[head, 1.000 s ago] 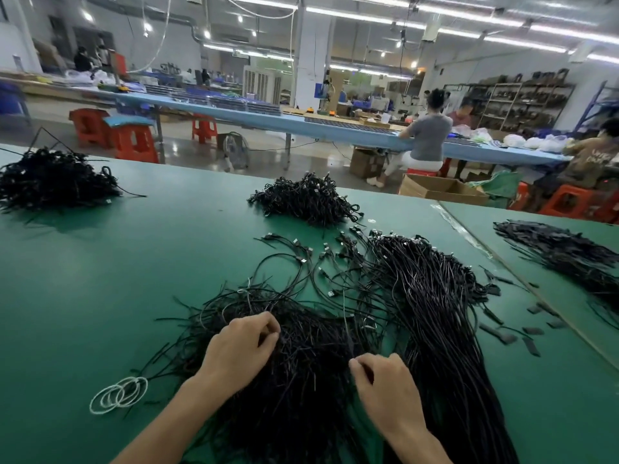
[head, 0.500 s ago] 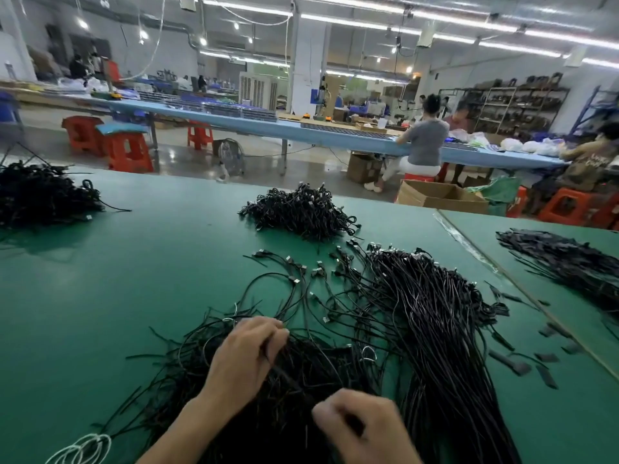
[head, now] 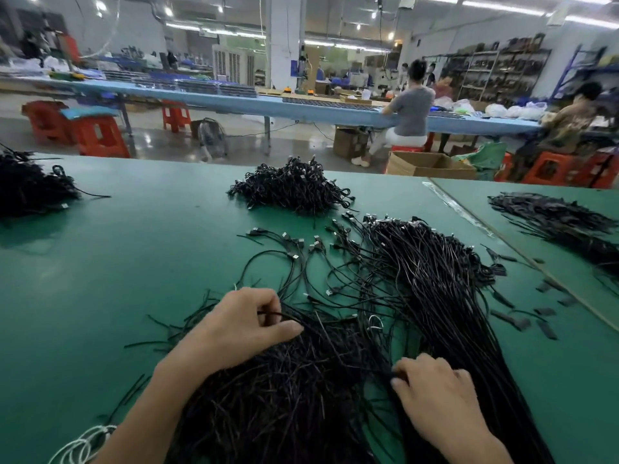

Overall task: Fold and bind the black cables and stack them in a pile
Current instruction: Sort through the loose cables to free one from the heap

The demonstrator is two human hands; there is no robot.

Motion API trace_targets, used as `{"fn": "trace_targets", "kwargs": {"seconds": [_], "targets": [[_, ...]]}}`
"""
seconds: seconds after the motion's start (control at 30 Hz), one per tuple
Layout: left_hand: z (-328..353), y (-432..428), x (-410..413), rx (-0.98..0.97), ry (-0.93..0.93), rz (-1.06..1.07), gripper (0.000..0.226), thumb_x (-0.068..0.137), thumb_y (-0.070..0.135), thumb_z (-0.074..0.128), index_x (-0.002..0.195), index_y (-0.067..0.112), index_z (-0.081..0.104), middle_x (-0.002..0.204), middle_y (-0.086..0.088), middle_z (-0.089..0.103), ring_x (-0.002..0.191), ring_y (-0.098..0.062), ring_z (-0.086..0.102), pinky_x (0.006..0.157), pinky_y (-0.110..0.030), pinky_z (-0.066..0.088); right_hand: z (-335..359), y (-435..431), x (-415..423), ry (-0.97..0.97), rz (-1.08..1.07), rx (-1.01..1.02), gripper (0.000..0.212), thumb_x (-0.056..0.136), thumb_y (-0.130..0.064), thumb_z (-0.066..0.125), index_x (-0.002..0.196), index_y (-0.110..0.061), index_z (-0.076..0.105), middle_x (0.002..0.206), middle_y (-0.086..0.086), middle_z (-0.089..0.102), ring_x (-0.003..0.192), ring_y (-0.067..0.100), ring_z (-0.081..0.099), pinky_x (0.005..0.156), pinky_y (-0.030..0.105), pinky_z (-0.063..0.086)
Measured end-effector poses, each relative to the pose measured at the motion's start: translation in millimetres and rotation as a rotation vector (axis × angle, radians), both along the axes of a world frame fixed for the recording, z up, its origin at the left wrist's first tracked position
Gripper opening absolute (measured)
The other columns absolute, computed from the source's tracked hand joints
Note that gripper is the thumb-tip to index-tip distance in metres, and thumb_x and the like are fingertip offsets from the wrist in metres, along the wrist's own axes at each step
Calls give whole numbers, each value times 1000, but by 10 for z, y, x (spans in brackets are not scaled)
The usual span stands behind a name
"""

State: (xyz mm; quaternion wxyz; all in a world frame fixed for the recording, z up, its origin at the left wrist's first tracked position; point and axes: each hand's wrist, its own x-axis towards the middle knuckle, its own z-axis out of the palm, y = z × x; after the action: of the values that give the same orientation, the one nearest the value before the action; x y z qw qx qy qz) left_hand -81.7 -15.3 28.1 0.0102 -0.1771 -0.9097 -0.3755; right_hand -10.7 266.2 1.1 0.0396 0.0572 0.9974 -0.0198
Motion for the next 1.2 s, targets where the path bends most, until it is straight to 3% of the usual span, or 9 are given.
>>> {"fn": "trace_targets", "kwargs": {"seconds": [0.1,0.23,0.37,0.5,0.67,0.77,0.9,1.03,1.2], "targets": [[-10,50,73,51,-131,-114,54,71,79,59,73,25,57,55,19,49,51,-1,41,52,-16,35,6,-219,-69,167,102,-224,48,103,-29,38,149,-43,31,139,-26,45,129,-6,38,116,23,23],[-23,124,97,192,-150,-148,35,89,55,61,72,25,54,56,14,46,52,-4,37,52,-20,32,46,-571,-145,177,318,-759,43,104,-37,44,146,-46,38,137,-38,41,131,-19,30,111,13,26],[-53,147,109,444,-185,-110,31,96,44,54,68,29,55,53,10,35,49,-9,29,47,-22,26,11,-721,-221,251,334,-747,16,100,-37,54,115,-39,60,110,-27,53,112,-6,46,96,18,40],[-66,163,103,586,-159,-22,35,90,50,56,69,22,59,50,10,37,44,-6,29,44,-15,27,55,-767,-318,181,314,-933,10,100,-29,57,94,-36,54,94,-11,63,91,5,56,76,20,45],[-95,140,79,467,-74,123,38,88,56,54,73,23,64,48,11,36,45,-6,30,47,-16,28,8,-796,-303,195,284,-1202,24,103,-19,51,91,-38,60,74,-7,64,67,9,59,66,33,54],[-113,41,113,298,-184,78,53,84,70,45,69,25,66,52,10,32,48,-9,30,49,-20,30,-27,-744,-344,363,149,-1284,23,100,-23,55,90,-39,67,59,-11,52,53,5,42,48,21,38],[-43,-15,167,227,-368,-124,61,87,75,44,62,23,65,54,1,30,49,-14,27,50,-26,28,26,-745,-495,422,82,-1406,21,99,-24,57,87,-34,71,59,-11,53,51,3,40,47,16,36],[85,28,236,681,-536,-379,44,94,55,53,65,21,57,54,3,31,45,-10,24,44,-18,26,57,-834,-595,247,231,-1296,14,97,-25,61,87,-23,70,65,-5,62,50,6,41,48,20,36],[150,187,151,1323,-599,-233,42,101,42,47,77,15,68,53,8,34,39,-2,29,35,-15,31,21,-1002,-411,65,446,-1166,19,97,-38,58,82,-34,69,64,-8,61,54,3,46,54,18,36]]}}
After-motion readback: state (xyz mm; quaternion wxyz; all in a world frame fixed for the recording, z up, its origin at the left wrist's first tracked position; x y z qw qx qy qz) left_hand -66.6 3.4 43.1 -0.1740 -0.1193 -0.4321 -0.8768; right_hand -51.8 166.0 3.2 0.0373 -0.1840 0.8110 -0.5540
